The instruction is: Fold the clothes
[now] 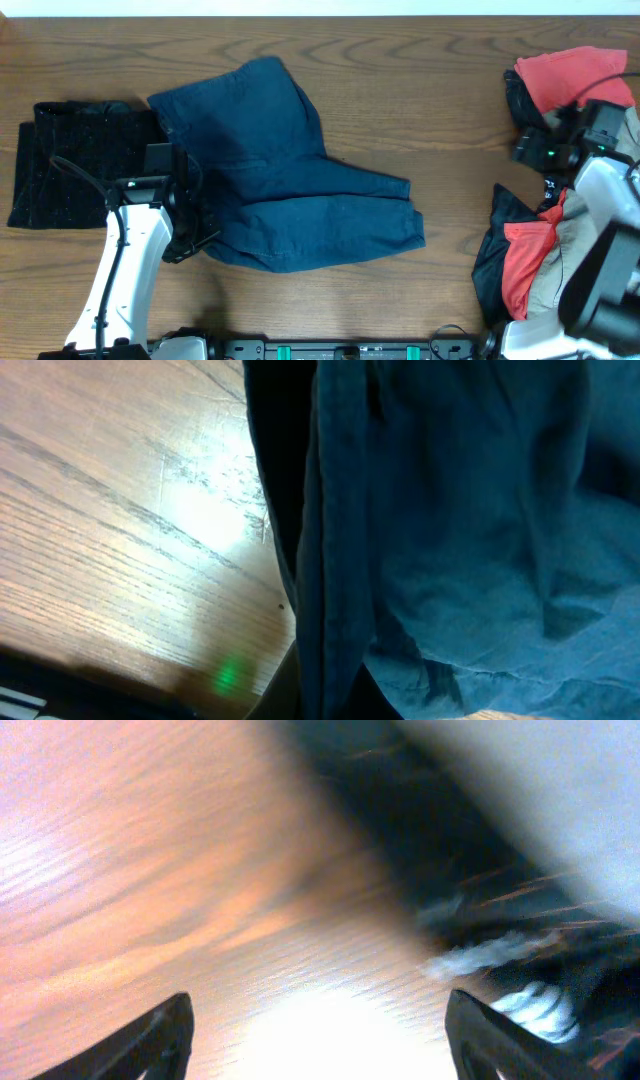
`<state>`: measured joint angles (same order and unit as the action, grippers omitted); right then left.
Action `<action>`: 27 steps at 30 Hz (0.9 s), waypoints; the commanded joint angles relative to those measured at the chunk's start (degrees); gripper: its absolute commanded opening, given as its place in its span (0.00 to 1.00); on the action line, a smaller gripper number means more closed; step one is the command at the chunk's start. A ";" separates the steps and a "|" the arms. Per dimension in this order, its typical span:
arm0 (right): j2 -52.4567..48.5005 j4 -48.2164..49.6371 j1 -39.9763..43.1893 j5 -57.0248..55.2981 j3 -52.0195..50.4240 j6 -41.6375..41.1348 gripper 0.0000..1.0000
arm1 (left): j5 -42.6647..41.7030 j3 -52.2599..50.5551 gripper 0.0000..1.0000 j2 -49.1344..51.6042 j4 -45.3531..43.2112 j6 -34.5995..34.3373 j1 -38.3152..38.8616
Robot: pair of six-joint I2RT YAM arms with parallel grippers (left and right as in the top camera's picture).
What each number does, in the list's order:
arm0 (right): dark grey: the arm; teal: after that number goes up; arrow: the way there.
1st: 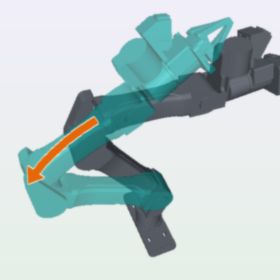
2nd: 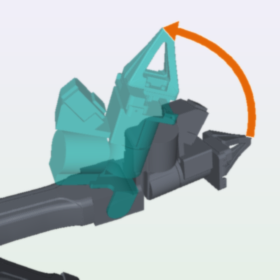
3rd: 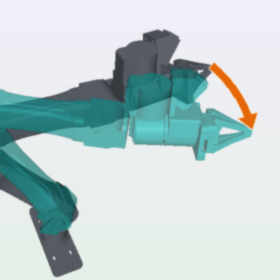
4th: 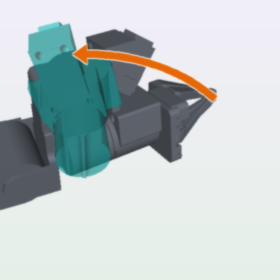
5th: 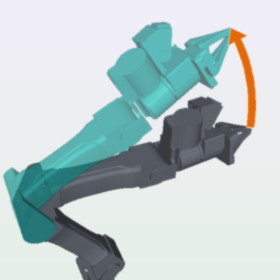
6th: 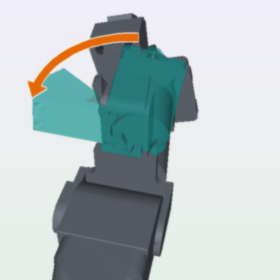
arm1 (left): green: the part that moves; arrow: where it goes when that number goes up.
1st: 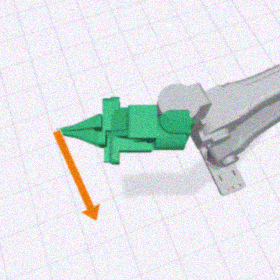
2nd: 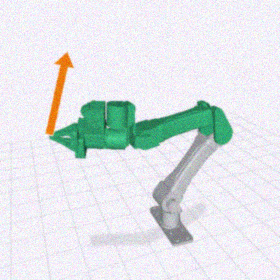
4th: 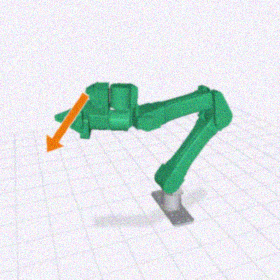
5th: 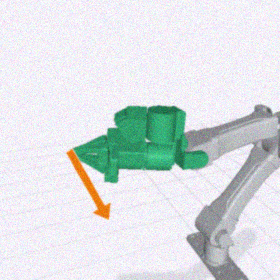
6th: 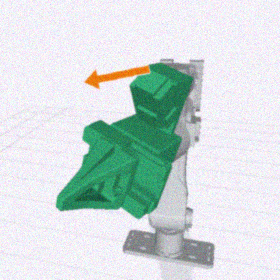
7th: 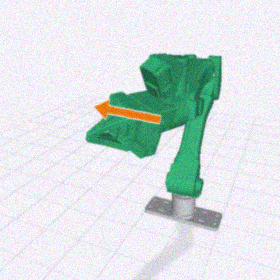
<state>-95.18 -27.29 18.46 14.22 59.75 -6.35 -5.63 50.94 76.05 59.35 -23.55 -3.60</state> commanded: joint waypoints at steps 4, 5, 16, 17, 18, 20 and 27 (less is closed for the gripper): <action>5.27 -17.79 -10.97 8.68 0.09 0.81 0.86 | 0.52 1.01 0.06 -0.48 -0.63 0.39 -0.24; 5.07 -20.55 -13.05 8.50 -0.11 0.85 0.87 | 0.52 1.01 0.06 -0.48 -0.76 0.39 -0.24; 4.50 -20.35 -28.81 8.31 -8.92 -1.03 0.86 | 0.52 1.01 0.06 -0.48 -1.22 0.37 -0.24; 4.50 -19.21 -29.90 8.28 -9.97 -2.03 0.86 | 0.52 1.01 0.06 -0.48 -1.22 0.37 -0.24; 4.50 -18.10 -30.77 8.28 -10.93 -2.58 0.85 | 0.52 1.01 0.06 -0.48 -1.22 0.37 -0.24; 4.50 -14.69 -32.72 8.28 -13.27 -3.54 0.84 | 0.52 1.01 0.06 -0.48 -1.22 0.37 -0.24; 4.50 -7.80 -37.03 8.24 -18.56 -6.54 0.67 | 0.52 1.01 0.06 -0.48 -1.18 0.37 -0.24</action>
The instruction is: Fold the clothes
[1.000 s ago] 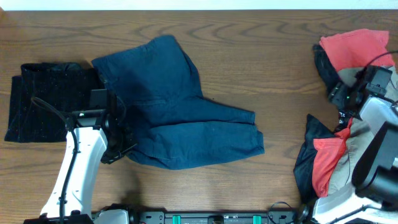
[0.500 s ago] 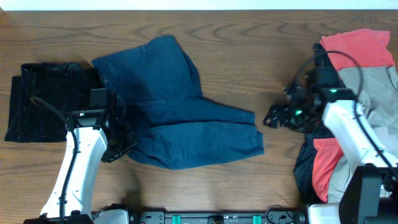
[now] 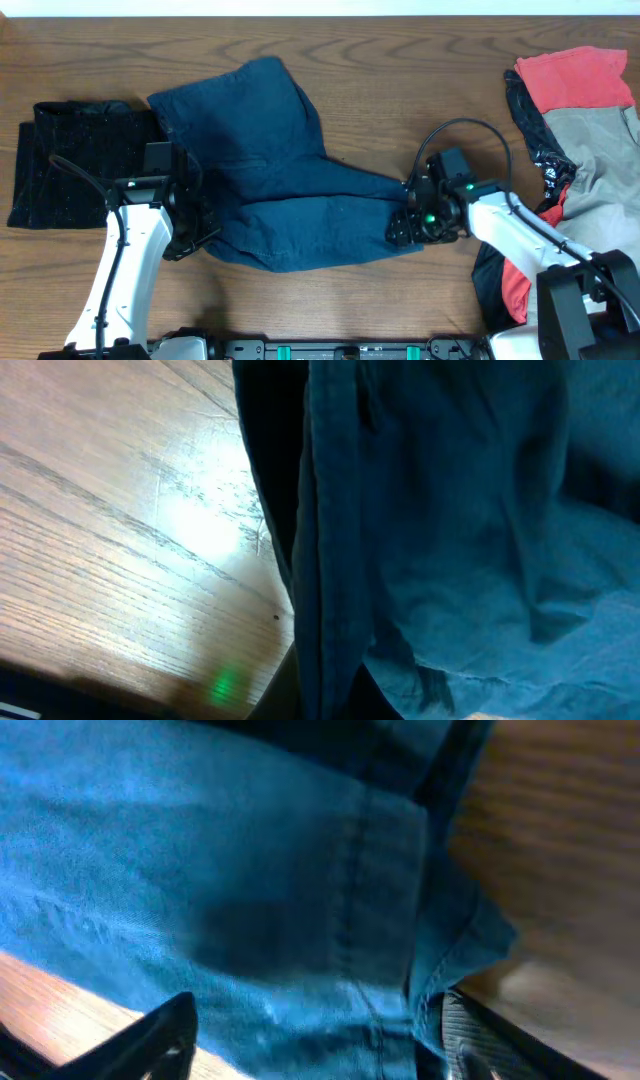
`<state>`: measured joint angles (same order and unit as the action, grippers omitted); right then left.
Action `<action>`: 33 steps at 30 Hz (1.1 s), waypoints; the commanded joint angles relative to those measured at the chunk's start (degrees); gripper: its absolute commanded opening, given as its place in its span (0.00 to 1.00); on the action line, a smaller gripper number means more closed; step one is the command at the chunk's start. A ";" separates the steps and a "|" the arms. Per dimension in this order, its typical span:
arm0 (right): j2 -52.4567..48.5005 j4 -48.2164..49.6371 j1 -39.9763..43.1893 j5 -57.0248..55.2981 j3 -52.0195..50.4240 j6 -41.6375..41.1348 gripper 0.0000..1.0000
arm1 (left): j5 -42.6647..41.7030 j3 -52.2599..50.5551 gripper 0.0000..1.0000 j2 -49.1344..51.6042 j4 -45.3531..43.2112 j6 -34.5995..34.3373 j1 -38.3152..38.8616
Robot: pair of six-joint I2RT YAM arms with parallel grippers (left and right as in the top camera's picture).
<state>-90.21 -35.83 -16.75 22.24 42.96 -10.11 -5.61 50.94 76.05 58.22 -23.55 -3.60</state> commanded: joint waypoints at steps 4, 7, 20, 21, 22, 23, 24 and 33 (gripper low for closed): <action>-0.44 0.83 -2.05 0.26 -1.88 -2.78 0.15 | 0.48 1.03 0.06 -0.50 -0.09 0.37 -0.24; -0.20 0.37 -1.77 0.52 -0.48 -2.99 0.01 | -0.48 1.92 0.06 -0.55 0.00 1.36 -0.24; 7.61 -9.51 6.47 0.02 37.55 -2.82 0.01 | -5.51 35.41 0.06 -0.61 -1.53 5.40 -0.20; 7.72 -10.71 7.02 -1.14 40.54 -3.10 0.01 | -6.14 38.16 0.06 -0.61 -2.14 5.42 -0.20; 7.74 -12.15 7.58 -2.36 43.82 -3.15 0.01 | -6.69 40.76 0.06 -0.61 -2.78 5.53 -0.20; 7.82 -13.40 8.00 -3.28 46.62 -3.15 0.01 | -7.28 43.52 0.06 -0.61 -3.67 5.53 -0.20; 7.82 -14.80 8.37 -4.35 49.68 -3.13 0.01 | -7.78 45.79 0.06 -0.63 -4.33 5.53 -0.20; 9.57 -25.09 10.34 -13.35 72.63 -1.38 0.01 | -11.78 59.58 0.06 -2.08 -5.68 5.51 -0.20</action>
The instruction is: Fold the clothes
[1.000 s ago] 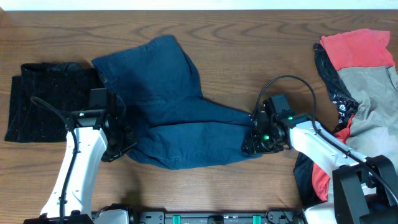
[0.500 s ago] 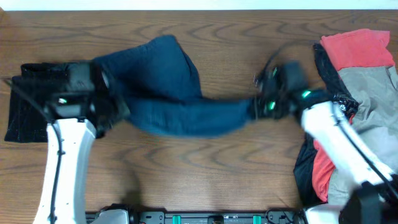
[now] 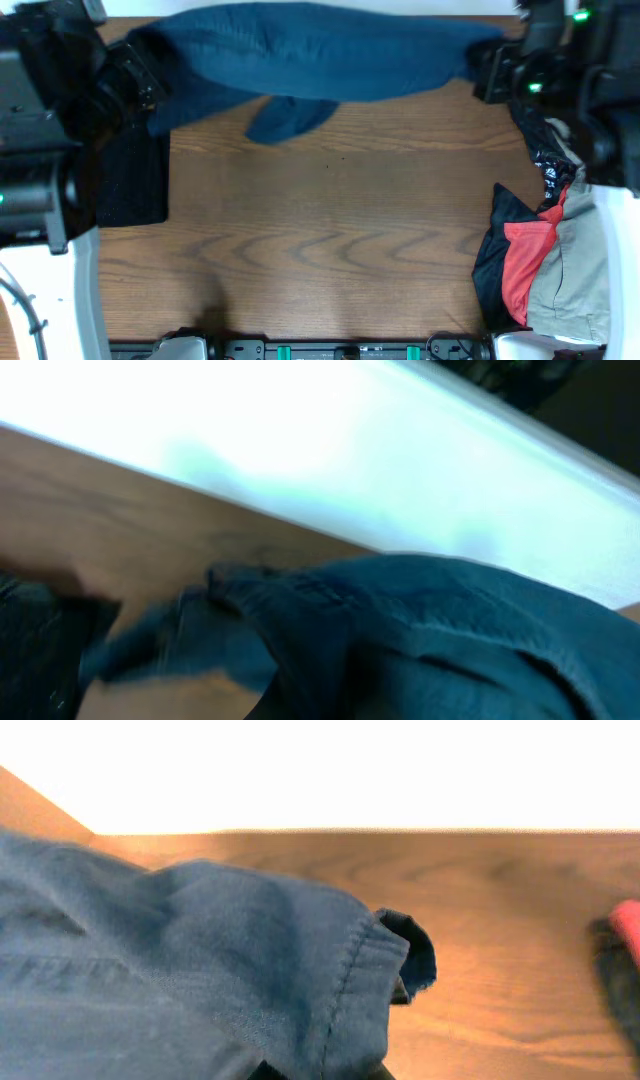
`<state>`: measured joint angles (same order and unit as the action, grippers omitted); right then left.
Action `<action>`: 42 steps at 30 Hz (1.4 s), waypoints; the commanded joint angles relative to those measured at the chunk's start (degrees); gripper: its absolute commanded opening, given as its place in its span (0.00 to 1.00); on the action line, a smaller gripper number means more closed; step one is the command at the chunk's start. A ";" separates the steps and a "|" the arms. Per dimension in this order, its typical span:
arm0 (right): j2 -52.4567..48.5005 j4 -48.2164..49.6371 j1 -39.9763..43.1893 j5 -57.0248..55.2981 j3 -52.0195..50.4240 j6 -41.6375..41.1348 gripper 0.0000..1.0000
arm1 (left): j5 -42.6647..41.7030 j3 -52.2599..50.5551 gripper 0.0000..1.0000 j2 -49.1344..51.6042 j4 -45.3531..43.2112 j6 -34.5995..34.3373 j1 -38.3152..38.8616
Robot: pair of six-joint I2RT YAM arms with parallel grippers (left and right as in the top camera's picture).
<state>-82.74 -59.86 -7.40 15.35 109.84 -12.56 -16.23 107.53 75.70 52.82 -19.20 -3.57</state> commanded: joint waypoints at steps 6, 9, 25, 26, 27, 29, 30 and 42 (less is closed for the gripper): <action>4.00 -2.91 2.38 -14.82 15.41 2.36 0.01 | -1.14 3.63 0.06 -5.16 -2.80 1.18 -0.22; 4.04 -3.69 3.58 -15.08 16.63 2.34 0.01 | -1.14 3.61 0.06 -5.55 -4.04 1.16 -0.22; -15.72 2.84 8.11 -17.70 16.37 2.23 0.01 | -1.81 3.28 0.06 15.65 -14.69 5.86 3.56; -16.44 5.70 8.83 -16.85 16.37 1.81 0.01 | -1.81 3.30 0.06 16.87 -17.57 5.86 3.54; -16.76 8.59 9.46 -16.63 16.37 1.64 0.01 | -1.77 3.30 0.06 17.77 -20.59 5.86 3.54; -16.63 13.53 10.29 -16.68 16.46 1.68 0.01 | -1.75 3.30 0.06 18.45 -26.27 5.86 3.26; -16.31 15.34 10.67 -16.70 16.65 1.66 0.01 | -1.73 3.30 0.06 18.45 -28.26 5.84 3.15; -14.14 -2.80 12.00 -30.56 16.65 2.51 0.01 | 0.42 3.91 0.06 17.88 -5.95 6.12 2.64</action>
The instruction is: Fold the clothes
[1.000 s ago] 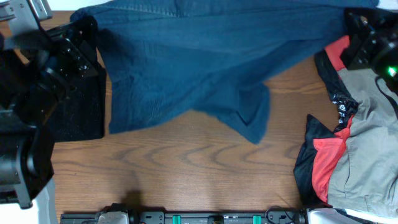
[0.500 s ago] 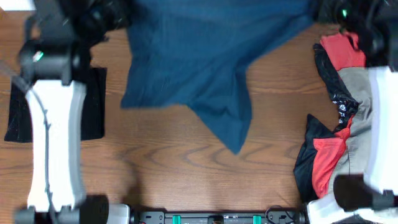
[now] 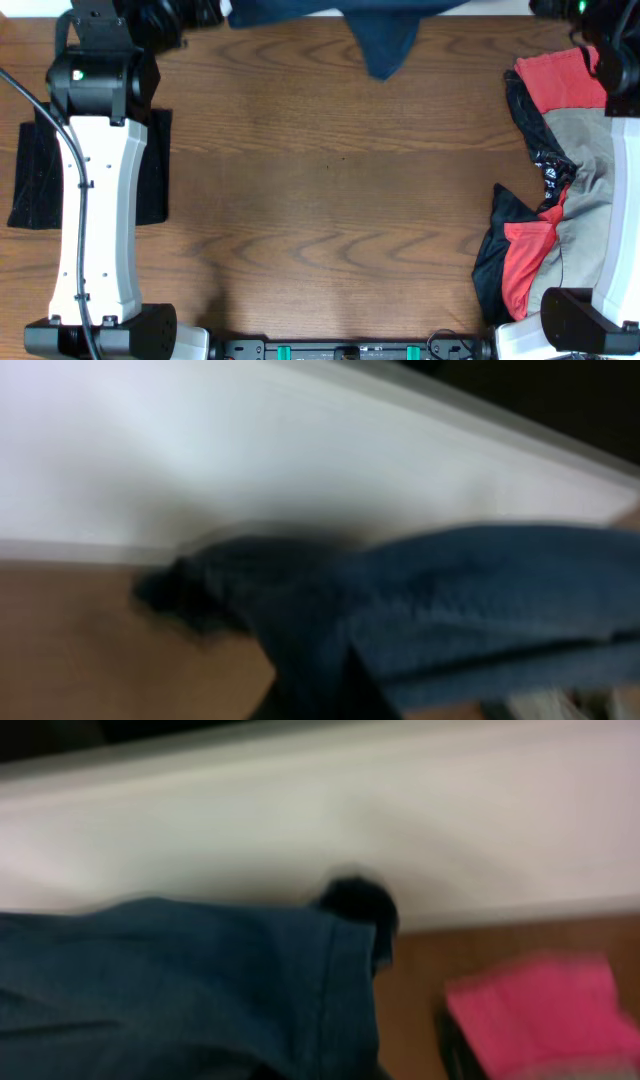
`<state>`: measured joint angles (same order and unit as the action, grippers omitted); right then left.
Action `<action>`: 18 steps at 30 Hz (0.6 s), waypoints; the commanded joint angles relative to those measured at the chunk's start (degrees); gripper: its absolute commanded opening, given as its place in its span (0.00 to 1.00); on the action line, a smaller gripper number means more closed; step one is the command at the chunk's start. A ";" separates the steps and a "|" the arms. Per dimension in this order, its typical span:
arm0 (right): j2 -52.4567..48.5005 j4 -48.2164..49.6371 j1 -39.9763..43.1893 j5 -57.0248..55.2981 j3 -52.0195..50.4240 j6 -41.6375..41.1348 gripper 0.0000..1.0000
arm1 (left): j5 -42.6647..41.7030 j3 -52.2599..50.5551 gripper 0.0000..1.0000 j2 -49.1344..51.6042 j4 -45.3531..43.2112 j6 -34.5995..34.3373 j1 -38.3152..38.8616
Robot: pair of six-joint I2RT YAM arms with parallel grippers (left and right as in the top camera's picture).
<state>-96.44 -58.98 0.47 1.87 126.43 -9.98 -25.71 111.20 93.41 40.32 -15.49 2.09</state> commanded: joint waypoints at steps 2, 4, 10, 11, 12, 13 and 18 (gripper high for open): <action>-1.18 -11.08 4.02 -16.28 -0.96 -0.09 0.01 | 11.89 -0.37 0.06 0.42 14.78 2.38 -3.02; -1.84 -18.45 3.96 -16.26 -3.04 -0.33 0.01 | 12.22 -1.36 0.06 0.83 22.21 2.38 -3.02; -2.14 -28.15 4.13 -16.68 -15.39 -1.97 0.01 | 11.17 -9.79 0.06 1.11 34.95 2.36 -1.22; -2.14 -28.33 4.13 -16.68 -16.96 -2.05 0.01 | 11.17 -11.41 0.06 1.11 35.76 2.36 -0.83; -2.14 -28.72 4.15 -16.70 -18.95 -2.38 0.01 | 11.17 -13.84 0.06 1.11 36.70 2.36 -0.26; -2.14 -29.03 4.20 -16.70 -20.74 -2.78 0.01 | 11.17 -16.06 0.06 1.11 37.33 2.36 0.20; -2.14 -31.08 4.44 -16.90 -28.79 -4.61 0.01 | 11.41 -29.24 0.06 1.09 41.16 2.40 1.55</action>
<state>-98.37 -89.89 0.99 0.12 100.51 -11.79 -25.30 87.07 94.13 79.42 -14.50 5.34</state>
